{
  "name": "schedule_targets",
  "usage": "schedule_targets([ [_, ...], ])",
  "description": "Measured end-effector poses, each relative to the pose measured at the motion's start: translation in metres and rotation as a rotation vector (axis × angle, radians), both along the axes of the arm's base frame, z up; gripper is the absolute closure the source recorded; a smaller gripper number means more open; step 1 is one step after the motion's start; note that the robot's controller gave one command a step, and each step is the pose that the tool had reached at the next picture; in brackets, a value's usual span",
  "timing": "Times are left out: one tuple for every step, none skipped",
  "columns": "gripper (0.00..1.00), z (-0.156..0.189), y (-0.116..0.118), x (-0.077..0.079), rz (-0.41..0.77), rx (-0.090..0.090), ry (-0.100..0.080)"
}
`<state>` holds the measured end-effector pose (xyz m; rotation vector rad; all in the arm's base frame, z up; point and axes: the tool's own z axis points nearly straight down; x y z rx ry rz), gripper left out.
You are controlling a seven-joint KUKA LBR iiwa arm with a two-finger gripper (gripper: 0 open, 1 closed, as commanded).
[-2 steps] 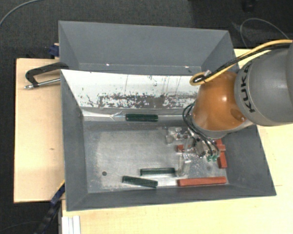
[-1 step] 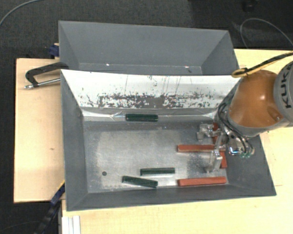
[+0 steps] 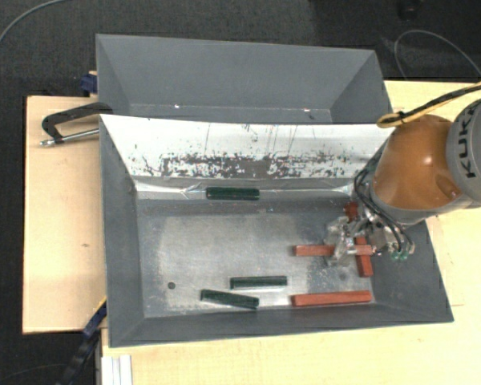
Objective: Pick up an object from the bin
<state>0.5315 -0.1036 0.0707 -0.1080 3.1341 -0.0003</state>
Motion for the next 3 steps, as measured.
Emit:
schedule_targets([
  [1.00, 0.184, -0.024, 0.025, 0.072, -0.004, -0.011],
  [1.00, 0.124, -0.010, 0.018, 0.247, 0.000, 0.005],
  [0.00, 0.124, -0.010, 0.018, 0.246, 0.000, 0.004],
])
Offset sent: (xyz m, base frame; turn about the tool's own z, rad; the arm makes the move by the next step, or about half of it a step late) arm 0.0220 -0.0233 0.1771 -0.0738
